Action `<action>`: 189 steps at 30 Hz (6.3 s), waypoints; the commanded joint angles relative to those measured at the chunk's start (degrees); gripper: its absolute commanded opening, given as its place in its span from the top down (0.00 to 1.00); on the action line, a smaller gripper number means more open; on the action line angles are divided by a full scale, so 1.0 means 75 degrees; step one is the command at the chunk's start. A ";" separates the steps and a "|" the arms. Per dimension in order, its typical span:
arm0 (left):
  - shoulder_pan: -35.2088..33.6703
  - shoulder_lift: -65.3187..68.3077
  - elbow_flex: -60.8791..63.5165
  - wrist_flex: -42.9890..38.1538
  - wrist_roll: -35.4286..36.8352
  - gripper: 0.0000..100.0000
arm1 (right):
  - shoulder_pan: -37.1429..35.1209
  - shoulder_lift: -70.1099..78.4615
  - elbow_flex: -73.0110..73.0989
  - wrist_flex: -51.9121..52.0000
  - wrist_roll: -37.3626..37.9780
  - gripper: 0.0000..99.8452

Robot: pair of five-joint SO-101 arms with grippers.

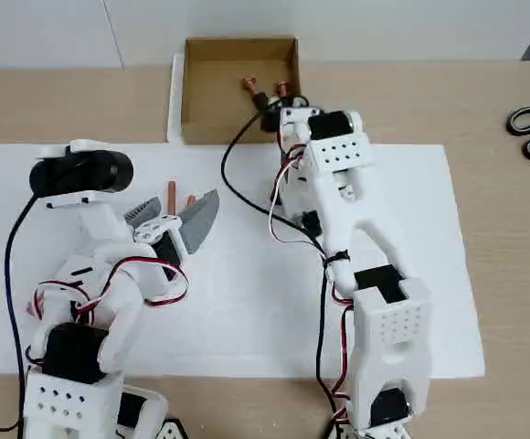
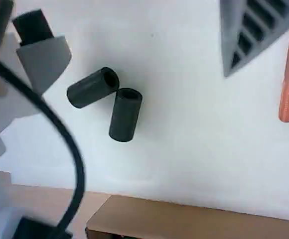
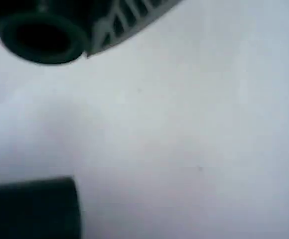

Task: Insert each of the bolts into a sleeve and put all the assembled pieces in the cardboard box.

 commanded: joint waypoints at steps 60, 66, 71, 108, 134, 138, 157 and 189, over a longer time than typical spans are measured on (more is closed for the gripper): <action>0.0012 -0.0082 -0.0029 -0.0176 -0.0059 0.72 | -0.0193 -0.1225 0.3423 -0.2245 0.0598 0.92; 0.0012 -0.0094 -0.0029 -0.0164 -0.0059 0.72 | -0.0193 -0.1178 0.3423 -0.2245 0.0598 0.92; 0.0012 -0.0094 -0.0029 -0.0164 -0.0059 0.72 | -0.0193 -0.1178 0.3423 -0.2233 0.0645 0.92; -0.0012 -0.0047 -0.0018 -0.0152 -0.0059 0.72 | -0.0193 -0.1096 0.3692 -0.2256 0.0586 0.99; -0.2004 0.4759 -0.5281 0.4196 -0.2239 0.72 | 0.1190 -0.3874 0.2004 0.0018 0.1418 1.00; -0.2262 0.6236 -0.6113 0.4607 -0.2204 0.72 | 0.1213 -0.4015 0.2004 0.0029 0.1383 1.00; -0.5615 0.9143 -0.6078 0.5228 -0.6318 0.74 | 0.1190 -0.3991 0.2016 0.0018 0.1348 1.00; -0.6494 1.1780 -0.6101 0.3599 -0.8897 0.83 | 0.1178 -0.3991 0.2016 0.0006 0.1149 1.00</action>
